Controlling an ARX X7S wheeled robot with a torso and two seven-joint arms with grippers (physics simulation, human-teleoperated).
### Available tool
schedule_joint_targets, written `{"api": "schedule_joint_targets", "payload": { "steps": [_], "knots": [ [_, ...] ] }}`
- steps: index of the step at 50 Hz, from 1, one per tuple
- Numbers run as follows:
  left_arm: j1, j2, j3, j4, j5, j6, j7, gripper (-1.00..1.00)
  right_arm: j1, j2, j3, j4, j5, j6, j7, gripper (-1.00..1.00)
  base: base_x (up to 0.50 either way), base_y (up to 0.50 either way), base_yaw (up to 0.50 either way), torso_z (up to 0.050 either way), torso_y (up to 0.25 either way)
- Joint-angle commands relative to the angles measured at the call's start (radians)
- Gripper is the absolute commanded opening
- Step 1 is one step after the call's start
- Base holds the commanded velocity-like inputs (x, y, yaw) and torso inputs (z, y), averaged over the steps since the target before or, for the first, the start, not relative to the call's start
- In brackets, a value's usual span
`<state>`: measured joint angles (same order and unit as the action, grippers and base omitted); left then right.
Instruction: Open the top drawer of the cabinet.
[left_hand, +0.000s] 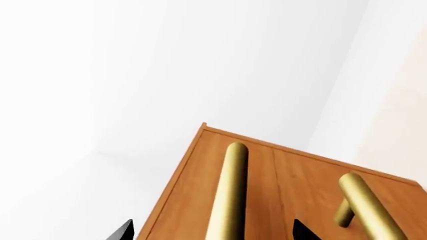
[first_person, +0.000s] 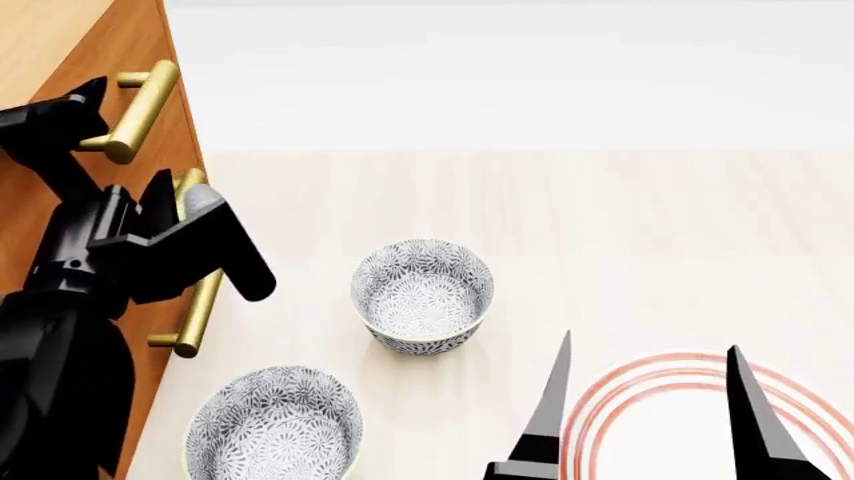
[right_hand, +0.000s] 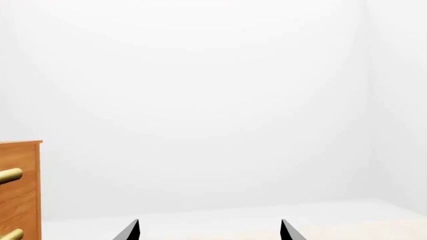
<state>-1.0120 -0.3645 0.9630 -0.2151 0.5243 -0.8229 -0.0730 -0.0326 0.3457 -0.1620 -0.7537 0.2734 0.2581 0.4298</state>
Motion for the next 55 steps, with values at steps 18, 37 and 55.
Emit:
{"api": "schedule_joint_targets", "payload": {
  "steps": [18, 37, 55],
  "knots": [
    [-0.032, 0.039, -0.005, -0.147, -0.016, 0.069, 0.011, 1.0, -0.004, 0.002, 0.013, 0.001, 0.006, -0.015, -0.019, 1.0, 0.0, 0.0, 0.0, 0.0, 0.0],
    [-0.026, 0.036, -0.006, -0.192, -0.029, 0.078, 0.008, 1.0, 0.0, 0.007, 0.007, 0.01, 0.008, -0.019, -0.014, 1.0, 0.0, 0.0, 0.0, 0.0, 0.0],
    [-0.024, 0.03, -0.003, -0.188, -0.022, 0.057, 0.014, -1.0, 0.003, 0.011, 0.0, 0.007, 0.01, -0.014, -0.006, 1.0, 0.0, 0.0, 0.0, 0.0, 0.0]
  ]
}}
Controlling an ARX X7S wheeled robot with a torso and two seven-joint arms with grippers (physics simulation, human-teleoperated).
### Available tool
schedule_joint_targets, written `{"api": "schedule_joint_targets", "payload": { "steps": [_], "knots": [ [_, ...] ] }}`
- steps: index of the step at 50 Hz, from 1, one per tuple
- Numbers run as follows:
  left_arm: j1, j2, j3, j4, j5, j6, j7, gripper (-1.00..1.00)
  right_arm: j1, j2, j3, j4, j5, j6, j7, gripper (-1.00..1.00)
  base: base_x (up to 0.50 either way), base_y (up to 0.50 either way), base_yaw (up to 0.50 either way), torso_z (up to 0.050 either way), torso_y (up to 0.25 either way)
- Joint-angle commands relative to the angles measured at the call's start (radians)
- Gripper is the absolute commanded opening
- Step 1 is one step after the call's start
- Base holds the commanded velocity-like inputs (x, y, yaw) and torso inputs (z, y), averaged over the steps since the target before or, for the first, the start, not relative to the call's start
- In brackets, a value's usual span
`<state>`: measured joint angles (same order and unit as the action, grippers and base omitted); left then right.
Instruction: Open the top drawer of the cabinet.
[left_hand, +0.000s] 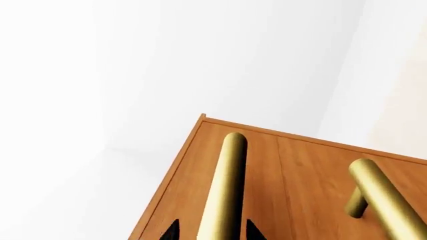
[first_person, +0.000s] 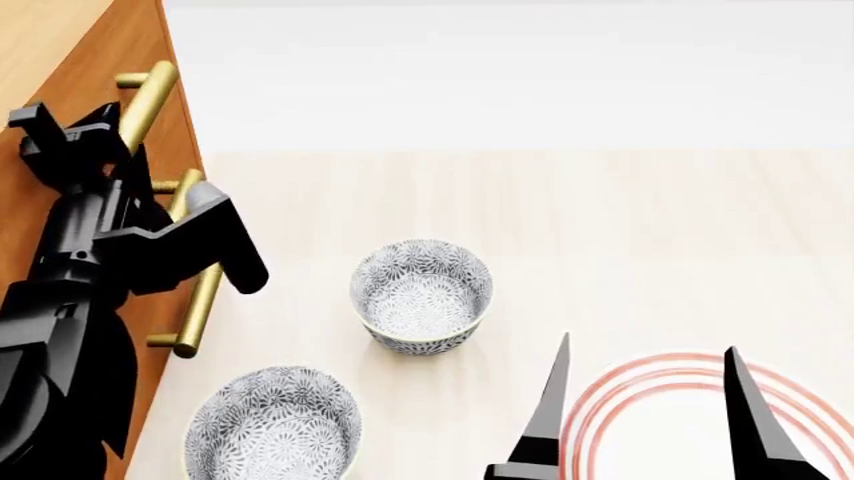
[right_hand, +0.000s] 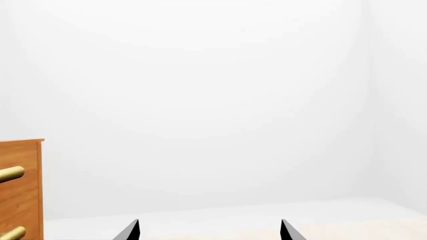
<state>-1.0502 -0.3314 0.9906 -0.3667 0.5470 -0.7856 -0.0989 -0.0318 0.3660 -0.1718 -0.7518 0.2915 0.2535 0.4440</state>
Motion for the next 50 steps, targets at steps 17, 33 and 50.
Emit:
{"api": "schedule_joint_targets", "payload": {
  "steps": [17, 33, 50],
  "knots": [
    [0.018, -0.003, -0.024, -0.022, -0.041, 0.007, 0.051, -1.0, 0.003, -0.006, 0.008, 0.016, -0.005, -0.02, -0.018, 1.0, 0.0, 0.0, 0.0, 0.0, 0.0],
    [0.033, 0.011, -0.005, 0.04, -0.027, -0.007, 0.058, -1.0, 0.001, 0.001, 0.007, 0.01, -0.001, -0.019, -0.012, 1.0, 0.0, 0.0, 0.0, -0.001, 0.0],
    [0.044, 0.043, 0.031, 0.107, -0.002, -0.038, 0.077, -1.0, 0.0, 0.007, 0.007, 0.016, 0.001, -0.032, -0.011, 1.0, -0.01, 0.0, 0.0, -0.001, 0.002]
  ]
}}
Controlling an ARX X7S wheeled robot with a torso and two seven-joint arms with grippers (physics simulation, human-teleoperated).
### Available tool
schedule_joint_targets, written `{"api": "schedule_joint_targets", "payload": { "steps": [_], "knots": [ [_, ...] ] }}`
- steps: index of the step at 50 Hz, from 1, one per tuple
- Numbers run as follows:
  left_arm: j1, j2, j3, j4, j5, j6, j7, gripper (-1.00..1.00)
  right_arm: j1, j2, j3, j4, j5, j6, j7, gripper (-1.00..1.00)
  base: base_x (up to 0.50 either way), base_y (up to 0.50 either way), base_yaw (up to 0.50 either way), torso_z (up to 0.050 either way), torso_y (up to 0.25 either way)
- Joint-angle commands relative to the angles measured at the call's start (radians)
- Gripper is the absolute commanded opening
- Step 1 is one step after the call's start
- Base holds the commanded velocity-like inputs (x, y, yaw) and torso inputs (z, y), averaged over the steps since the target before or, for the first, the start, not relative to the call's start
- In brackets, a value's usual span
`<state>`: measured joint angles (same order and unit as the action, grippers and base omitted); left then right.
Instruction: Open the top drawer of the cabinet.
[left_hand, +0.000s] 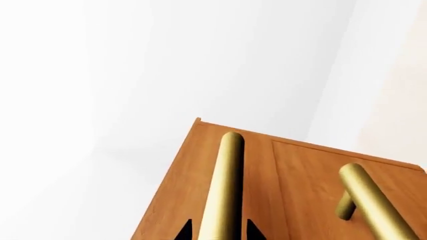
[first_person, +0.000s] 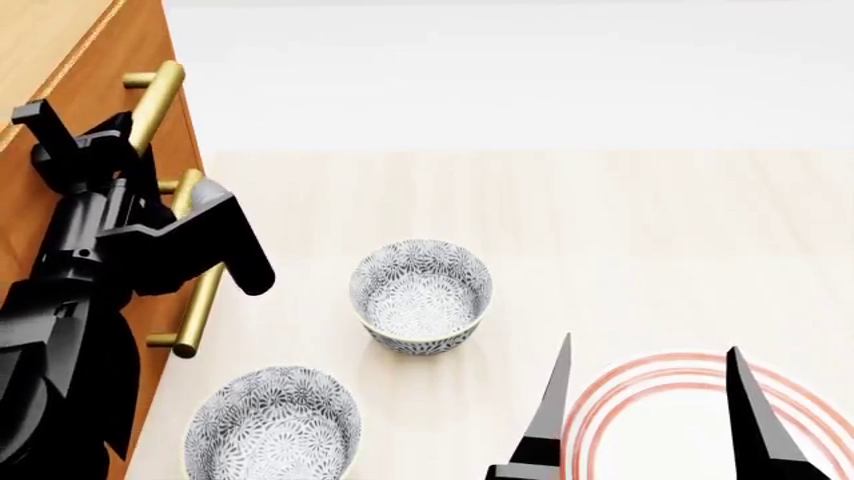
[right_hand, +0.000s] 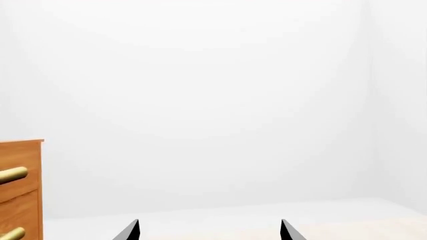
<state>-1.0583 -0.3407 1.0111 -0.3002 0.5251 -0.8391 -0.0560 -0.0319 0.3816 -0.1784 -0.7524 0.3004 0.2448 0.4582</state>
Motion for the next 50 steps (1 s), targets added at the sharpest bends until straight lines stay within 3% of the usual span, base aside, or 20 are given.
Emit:
{"api": "schedule_joint_targets", "payload": {
  "steps": [1, 50],
  "knots": [
    [0.053, 0.054, 0.009, 0.042, 0.02, 0.014, 0.034, -1.0, 0.0, -0.009, 0.014, 0.016, -0.007, -0.023, -0.024, 1.0, 0.0, 0.0, 0.0, 0.0, 0.0],
    [0.02, 0.165, 0.131, 0.109, 0.088, -0.044, 0.1, -1.0, -0.005, 0.008, 0.024, 0.002, 0.015, -0.028, -0.006, 1.0, -0.01, 0.0, 0.0, -0.001, 0.003]
  ]
}}
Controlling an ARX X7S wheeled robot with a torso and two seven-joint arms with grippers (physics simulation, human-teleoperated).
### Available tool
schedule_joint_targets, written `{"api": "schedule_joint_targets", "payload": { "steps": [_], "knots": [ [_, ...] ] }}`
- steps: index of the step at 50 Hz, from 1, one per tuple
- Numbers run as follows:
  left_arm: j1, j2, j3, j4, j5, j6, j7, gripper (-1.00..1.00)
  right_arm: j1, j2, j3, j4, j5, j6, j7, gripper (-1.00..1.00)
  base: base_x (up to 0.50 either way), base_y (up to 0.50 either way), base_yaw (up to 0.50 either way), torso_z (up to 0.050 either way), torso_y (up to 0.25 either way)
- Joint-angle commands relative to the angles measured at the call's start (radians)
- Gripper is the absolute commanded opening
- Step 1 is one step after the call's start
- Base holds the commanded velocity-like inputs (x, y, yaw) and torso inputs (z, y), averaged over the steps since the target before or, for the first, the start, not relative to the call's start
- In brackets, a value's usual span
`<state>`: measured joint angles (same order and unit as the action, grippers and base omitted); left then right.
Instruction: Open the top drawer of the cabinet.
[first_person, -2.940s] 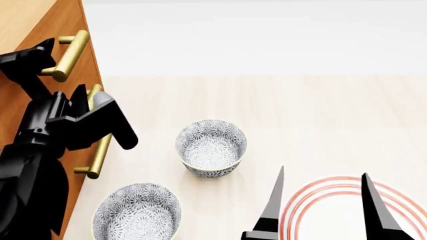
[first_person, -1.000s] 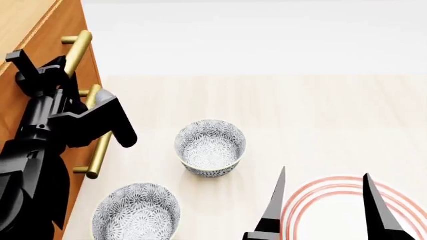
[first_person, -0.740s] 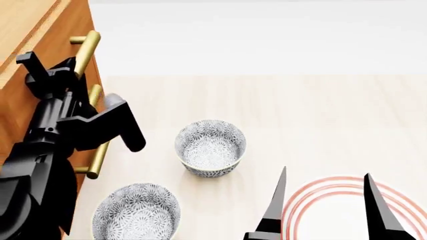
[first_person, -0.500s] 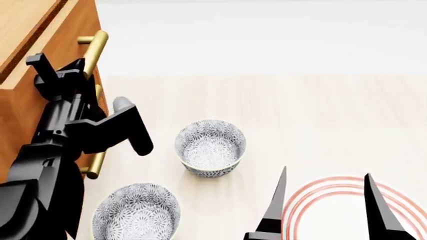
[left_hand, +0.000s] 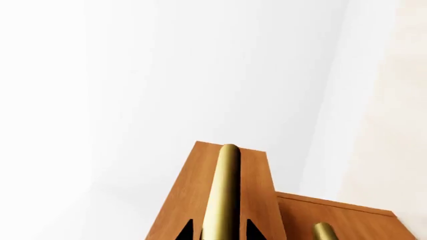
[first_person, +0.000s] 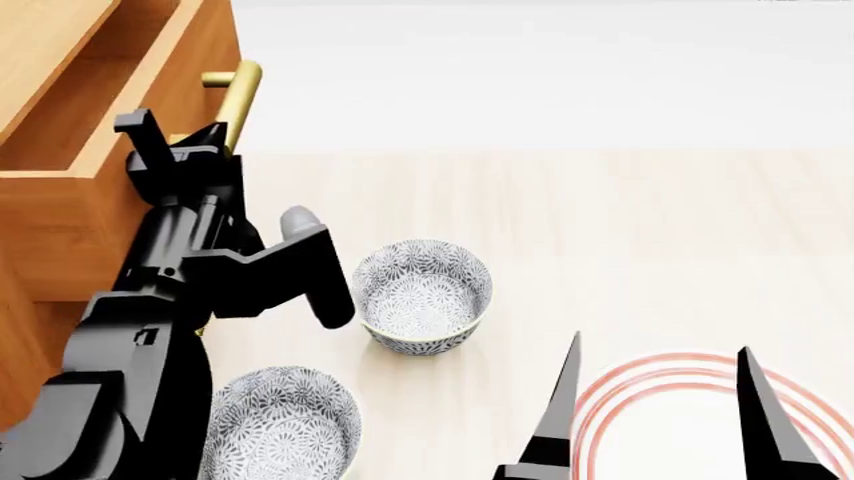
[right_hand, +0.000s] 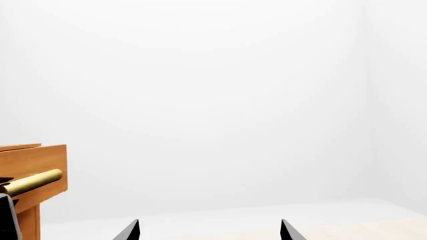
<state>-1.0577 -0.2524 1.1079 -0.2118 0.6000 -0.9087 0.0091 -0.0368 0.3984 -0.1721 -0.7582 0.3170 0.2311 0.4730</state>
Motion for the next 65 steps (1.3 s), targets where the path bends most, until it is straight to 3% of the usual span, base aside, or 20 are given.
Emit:
{"api": "schedule_joint_targets", "payload": {
  "steps": [1, 38, 39, 56, 65],
  "knots": [
    [0.016, 0.081, 0.036, 0.021, 0.014, 0.024, 0.038, -1.0, -0.001, -0.008, 0.018, 0.006, -0.001, -0.015, -0.02, 1.0, 0.0, 0.0, 0.0, 0.0, 0.0],
    [-0.011, 0.122, 0.06, 0.028, 0.029, 0.004, 0.047, -1.0, -0.003, 0.002, 0.015, 0.001, 0.007, -0.02, -0.01, 1.0, -0.01, 0.0, 0.0, 0.0, 0.003],
    [-0.012, 0.122, 0.061, 0.028, 0.029, 0.004, 0.047, 1.0, -0.002, 0.002, 0.015, 0.001, 0.007, -0.02, -0.01, 1.0, -0.02, 0.0, 0.0, 0.0, 0.0],
    [-0.023, 0.118, 0.069, 0.086, 0.044, -0.02, 0.068, 1.0, -0.002, 0.007, 0.014, 0.0, 0.011, -0.024, -0.006, 1.0, 0.0, 0.0, 0.0, 0.0, 0.0],
    [-0.071, 0.098, 0.035, 0.215, 0.057, -0.061, 0.111, 1.0, -0.002, 0.01, 0.014, -0.003, 0.013, -0.023, -0.003, 1.0, 0.0, 0.0, 0.0, 0.0, 0.0]
  ]
}}
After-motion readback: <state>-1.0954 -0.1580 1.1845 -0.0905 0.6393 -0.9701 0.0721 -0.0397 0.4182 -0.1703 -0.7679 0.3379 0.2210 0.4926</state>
